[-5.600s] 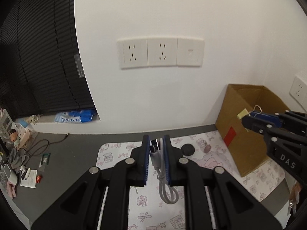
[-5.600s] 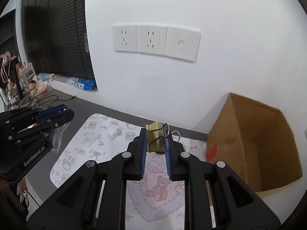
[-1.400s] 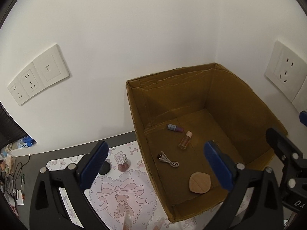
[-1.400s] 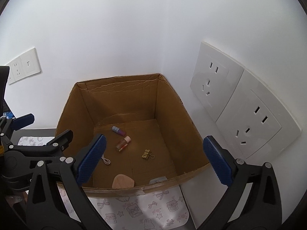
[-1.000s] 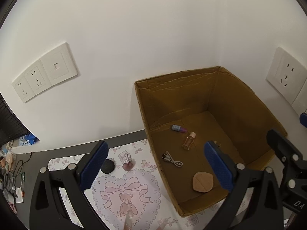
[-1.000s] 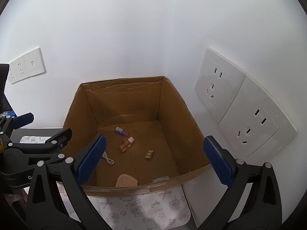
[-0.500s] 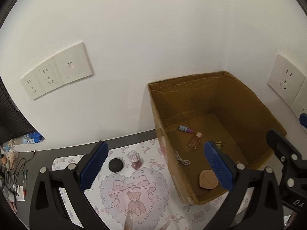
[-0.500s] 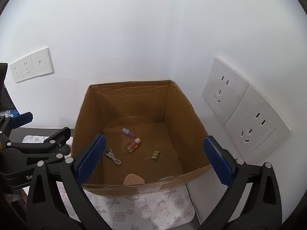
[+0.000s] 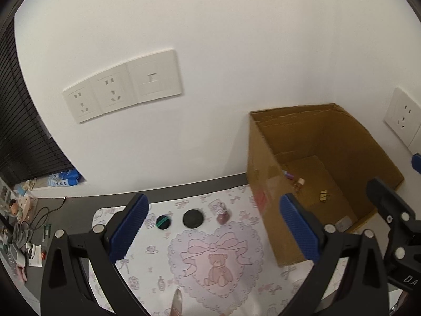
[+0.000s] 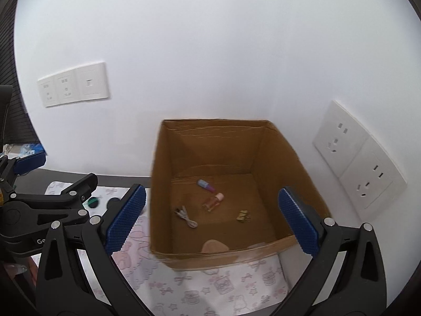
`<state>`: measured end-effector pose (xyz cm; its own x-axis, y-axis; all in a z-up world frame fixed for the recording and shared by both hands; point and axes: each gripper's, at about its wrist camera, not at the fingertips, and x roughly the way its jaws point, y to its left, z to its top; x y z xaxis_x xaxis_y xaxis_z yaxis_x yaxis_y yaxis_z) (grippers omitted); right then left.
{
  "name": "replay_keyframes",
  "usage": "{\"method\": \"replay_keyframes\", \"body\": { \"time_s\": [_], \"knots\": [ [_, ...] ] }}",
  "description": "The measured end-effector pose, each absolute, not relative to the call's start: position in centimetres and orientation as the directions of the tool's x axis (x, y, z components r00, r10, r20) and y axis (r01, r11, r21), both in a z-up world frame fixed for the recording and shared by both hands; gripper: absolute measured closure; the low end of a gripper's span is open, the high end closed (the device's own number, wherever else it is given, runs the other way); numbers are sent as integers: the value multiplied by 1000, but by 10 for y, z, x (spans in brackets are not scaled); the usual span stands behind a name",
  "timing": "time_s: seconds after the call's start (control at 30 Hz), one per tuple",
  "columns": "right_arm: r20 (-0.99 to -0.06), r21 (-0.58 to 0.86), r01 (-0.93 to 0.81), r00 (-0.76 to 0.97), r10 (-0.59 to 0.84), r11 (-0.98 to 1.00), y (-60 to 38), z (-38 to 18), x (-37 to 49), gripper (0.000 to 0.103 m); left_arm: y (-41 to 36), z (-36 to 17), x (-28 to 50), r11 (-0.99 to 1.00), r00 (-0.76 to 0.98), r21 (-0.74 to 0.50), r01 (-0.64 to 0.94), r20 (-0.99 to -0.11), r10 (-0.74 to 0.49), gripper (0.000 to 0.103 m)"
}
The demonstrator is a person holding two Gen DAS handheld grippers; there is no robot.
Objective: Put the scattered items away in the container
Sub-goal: 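Move both open tools back toward the remaining items on the tablecloth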
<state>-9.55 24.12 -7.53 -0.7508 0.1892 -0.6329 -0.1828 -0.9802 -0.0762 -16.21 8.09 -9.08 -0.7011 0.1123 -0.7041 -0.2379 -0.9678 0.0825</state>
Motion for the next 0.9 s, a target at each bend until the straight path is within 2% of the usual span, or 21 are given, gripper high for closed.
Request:
{"method": "replay_keyframes", "body": {
  "time_s": [0.9],
  "knots": [
    [-653,-105,-21,-753,85,-994,105,-82,-135,1,-64,-101,-175,-996,-702,65,-68,-712,1,3]
  ]
}}
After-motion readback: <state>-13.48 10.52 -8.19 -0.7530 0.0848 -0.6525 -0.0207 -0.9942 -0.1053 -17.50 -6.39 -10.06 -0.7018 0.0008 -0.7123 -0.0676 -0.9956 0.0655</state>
